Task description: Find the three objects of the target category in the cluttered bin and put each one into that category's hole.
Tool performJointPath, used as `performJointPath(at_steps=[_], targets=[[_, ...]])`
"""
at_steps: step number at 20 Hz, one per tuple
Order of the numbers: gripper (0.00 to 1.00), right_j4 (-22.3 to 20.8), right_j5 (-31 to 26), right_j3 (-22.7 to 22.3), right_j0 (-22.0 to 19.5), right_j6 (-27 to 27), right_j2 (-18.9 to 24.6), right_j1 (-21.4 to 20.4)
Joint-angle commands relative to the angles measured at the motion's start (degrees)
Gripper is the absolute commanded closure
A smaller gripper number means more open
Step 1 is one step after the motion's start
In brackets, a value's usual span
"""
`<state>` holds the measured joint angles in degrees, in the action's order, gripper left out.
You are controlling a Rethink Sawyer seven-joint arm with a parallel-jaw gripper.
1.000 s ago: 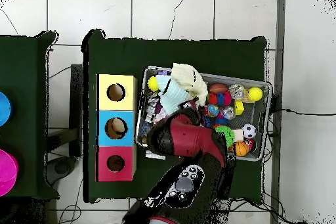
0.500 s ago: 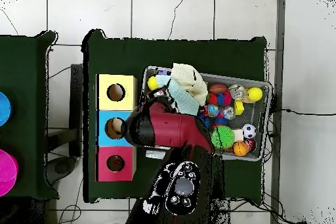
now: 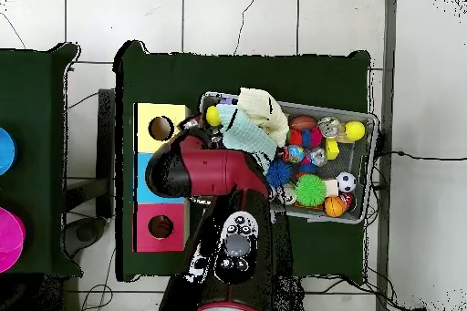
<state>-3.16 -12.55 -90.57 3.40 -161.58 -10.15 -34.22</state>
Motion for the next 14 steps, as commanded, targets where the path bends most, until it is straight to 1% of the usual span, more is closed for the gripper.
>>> performJointPath(at_steps=[1, 5, 8, 12, 14], targets=[[0.0, -2.8, -3.2, 0.7, 0.3, 2.6, 4.3, 3.4], [0.0, -2.2, -5.6, 0.4, 2.8, 0.3, 0.8, 5.7], [0.0, -1.2, -5.5, 0.1, 4.4, -2.0, -1.4, 8.2], [0.0, -0.1, -2.8, -0.2, 5.3, -4.1, -3.2, 11.6], [0.0, 0.0, -1.1, -0.5, 4.8, -4.1, -3.1, 12.8]])
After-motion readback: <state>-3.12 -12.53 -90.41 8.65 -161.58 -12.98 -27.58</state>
